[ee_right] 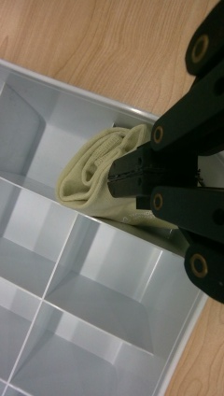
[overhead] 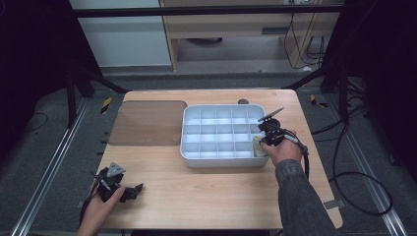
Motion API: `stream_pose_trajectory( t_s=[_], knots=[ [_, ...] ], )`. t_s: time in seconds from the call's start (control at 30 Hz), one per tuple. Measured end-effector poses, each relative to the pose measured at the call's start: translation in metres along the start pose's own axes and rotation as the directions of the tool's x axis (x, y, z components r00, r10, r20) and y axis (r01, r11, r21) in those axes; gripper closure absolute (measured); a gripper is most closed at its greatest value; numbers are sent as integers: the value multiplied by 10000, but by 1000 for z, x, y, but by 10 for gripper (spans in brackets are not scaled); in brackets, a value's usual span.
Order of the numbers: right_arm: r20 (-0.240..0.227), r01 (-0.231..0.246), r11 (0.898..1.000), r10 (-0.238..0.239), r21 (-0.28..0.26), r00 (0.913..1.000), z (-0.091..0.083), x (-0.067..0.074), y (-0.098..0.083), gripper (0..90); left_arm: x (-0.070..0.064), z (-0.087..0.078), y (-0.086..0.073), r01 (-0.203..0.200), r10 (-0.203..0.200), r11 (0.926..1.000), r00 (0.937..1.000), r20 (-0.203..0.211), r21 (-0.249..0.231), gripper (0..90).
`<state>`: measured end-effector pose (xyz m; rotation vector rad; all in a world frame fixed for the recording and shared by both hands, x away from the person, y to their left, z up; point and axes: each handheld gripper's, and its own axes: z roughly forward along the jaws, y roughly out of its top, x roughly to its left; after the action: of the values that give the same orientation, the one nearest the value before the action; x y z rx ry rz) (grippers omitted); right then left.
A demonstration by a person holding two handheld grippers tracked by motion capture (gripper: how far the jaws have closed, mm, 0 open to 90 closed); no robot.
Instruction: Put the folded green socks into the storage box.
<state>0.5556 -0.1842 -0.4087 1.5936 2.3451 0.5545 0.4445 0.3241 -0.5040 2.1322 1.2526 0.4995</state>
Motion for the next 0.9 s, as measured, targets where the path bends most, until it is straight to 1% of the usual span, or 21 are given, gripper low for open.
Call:
stream_pose_trajectory(
  t_s=[0.13,0.17,0.2,0.27,0.33,0.43,0.6,0.73,0.77,0.9],
  knots=[
    [11,-8,9998,8,-193,10000,-4,1,2,900,0,0,0,-29,29,10000,10000,7,5,0],
    [-17,-105,9997,104,-220,9999,-5,2,4,900,0,0,0,-21,21,10000,10000,7,5,0],
    [8,-18,9996,18,-285,10000,-6,1,5,900,0,0,0,-28,28,10000,10000,6,6,0],
    [44,-54,9995,56,-325,10000,-7,2,7,900,0,0,0,-62,62,10000,10000,-2,12,0],
    [130,3,9995,1,-318,9999,-7,2,9,900,0,0,0,-72,72,10000,10000,6,9,0],
    [107,-107,9996,110,-258,9999,-6,1,11,900,0,0,0,-78,78,10000,10000,11,6,0],
    [151,-141,9998,144,-163,9998,-4,0,12,900,0,0,0,-90,90,10000,10000,12,13,0],
    [210,-254,9997,253,40,9995,-2,-2,13,900,-1,0,0,-103,103,9999,9999,22,15,0],
    [265,-223,9997,220,135,9994,0,-4,13,900,-1,0,0,-108,108,9999,9999,31,18,0],
    [278,-443,9975,428,554,9987,7,-7,11,900,-2,0,0,-139,139,9999,9999,66,6,0]
  ],
)
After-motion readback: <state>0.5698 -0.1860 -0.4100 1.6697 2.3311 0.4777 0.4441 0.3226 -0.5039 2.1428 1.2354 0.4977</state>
